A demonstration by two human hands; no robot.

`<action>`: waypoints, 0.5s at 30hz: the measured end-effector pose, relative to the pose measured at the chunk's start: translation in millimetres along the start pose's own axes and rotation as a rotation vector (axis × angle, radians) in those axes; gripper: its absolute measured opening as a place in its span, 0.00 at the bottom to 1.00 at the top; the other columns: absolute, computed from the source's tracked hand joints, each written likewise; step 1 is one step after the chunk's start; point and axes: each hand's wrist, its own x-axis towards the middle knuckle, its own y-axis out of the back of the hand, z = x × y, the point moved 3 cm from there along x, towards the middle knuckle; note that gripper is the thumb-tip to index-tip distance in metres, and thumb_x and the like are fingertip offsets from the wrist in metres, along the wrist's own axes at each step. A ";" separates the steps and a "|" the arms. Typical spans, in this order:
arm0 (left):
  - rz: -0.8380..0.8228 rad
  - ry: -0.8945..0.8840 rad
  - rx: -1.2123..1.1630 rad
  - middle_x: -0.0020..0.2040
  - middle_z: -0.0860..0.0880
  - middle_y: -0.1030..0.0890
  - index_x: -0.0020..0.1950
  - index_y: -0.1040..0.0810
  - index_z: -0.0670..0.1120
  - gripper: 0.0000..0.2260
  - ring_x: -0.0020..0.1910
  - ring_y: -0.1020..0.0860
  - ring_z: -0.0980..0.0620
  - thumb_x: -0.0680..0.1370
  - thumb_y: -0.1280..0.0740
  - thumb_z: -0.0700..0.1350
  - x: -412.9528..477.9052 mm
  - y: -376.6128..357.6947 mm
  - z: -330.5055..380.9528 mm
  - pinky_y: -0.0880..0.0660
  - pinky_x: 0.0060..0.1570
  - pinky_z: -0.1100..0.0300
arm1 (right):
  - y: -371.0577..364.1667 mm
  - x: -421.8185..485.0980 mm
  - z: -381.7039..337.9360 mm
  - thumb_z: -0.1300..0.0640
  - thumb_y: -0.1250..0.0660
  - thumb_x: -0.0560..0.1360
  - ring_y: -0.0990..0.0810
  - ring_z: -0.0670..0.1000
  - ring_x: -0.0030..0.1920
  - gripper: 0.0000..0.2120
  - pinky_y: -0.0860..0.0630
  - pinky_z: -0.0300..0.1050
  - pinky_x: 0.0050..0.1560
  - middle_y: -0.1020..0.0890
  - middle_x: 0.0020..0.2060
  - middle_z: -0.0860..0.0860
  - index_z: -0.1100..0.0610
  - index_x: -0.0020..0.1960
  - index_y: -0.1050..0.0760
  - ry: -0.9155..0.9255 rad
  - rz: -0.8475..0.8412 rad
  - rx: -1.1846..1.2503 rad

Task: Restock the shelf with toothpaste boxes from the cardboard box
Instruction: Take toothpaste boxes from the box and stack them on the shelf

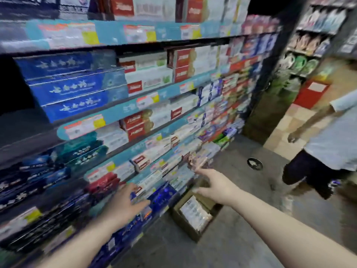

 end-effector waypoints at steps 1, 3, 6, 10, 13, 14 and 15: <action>-0.024 0.000 0.014 0.67 0.45 0.30 0.66 0.32 0.44 0.26 0.65 0.31 0.47 0.72 0.31 0.53 8.5 -16.1 14.2 0.34 0.57 0.60 | 7.3 -2.8 22.3 0.49 0.31 0.71 0.32 0.50 0.69 0.31 0.39 0.39 0.67 0.30 0.69 0.53 0.54 0.70 0.36 -0.027 -0.002 -0.003; -0.055 -0.017 0.018 0.66 0.43 0.28 0.65 0.31 0.43 0.26 0.64 0.29 0.46 0.72 0.30 0.52 25.3 -48.7 42.8 0.34 0.60 0.58 | 21.2 -8.8 65.5 0.48 0.31 0.71 0.33 0.51 0.69 0.31 0.39 0.38 0.66 0.30 0.69 0.53 0.54 0.71 0.36 -0.079 -0.019 -0.022; -0.115 -0.030 -0.019 0.63 0.42 0.26 0.63 0.28 0.42 0.23 0.62 0.28 0.45 0.71 0.29 0.50 45.8 -94.5 83.8 0.33 0.59 0.58 | 38.4 -21.7 121.6 0.45 0.32 0.70 0.33 0.54 0.68 0.32 0.36 0.44 0.68 0.30 0.68 0.54 0.52 0.71 0.37 -0.178 -0.048 -0.053; -0.253 -0.070 0.003 0.65 0.45 0.26 0.65 0.30 0.45 0.26 0.61 0.27 0.47 0.71 0.30 0.54 68.8 -142.1 125.1 0.31 0.58 0.57 | 52.5 -30.6 175.0 0.45 0.32 0.70 0.33 0.55 0.69 0.32 0.35 0.49 0.69 0.31 0.69 0.54 0.51 0.71 0.37 -0.279 -0.054 -0.032; -0.307 -0.077 0.019 0.65 0.46 0.27 0.66 0.32 0.46 0.26 0.62 0.28 0.48 0.72 0.31 0.54 90.7 -164.2 138.9 0.31 0.58 0.58 | 54.8 -22.0 200.2 0.46 0.32 0.71 0.33 0.54 0.69 0.32 0.35 0.47 0.69 0.31 0.69 0.53 0.51 0.71 0.38 -0.327 -0.059 -0.002; -0.315 -0.077 0.026 0.65 0.46 0.28 0.66 0.32 0.46 0.26 0.62 0.28 0.48 0.72 0.32 0.54 100.3 -170.1 140.9 0.31 0.58 0.58 | 55.2 -16.2 207.2 0.46 0.32 0.71 0.33 0.53 0.69 0.31 0.36 0.46 0.69 0.31 0.69 0.53 0.51 0.71 0.37 -0.337 -0.062 0.006; -0.324 -0.073 0.032 0.66 0.45 0.29 0.66 0.32 0.46 0.25 0.62 0.28 0.48 0.72 0.32 0.53 110.6 -174.9 142.5 0.31 0.59 0.59 | 55.4 -9.5 214.1 0.46 0.32 0.71 0.34 0.53 0.69 0.31 0.37 0.44 0.69 0.31 0.69 0.53 0.51 0.71 0.38 -0.346 -0.072 0.008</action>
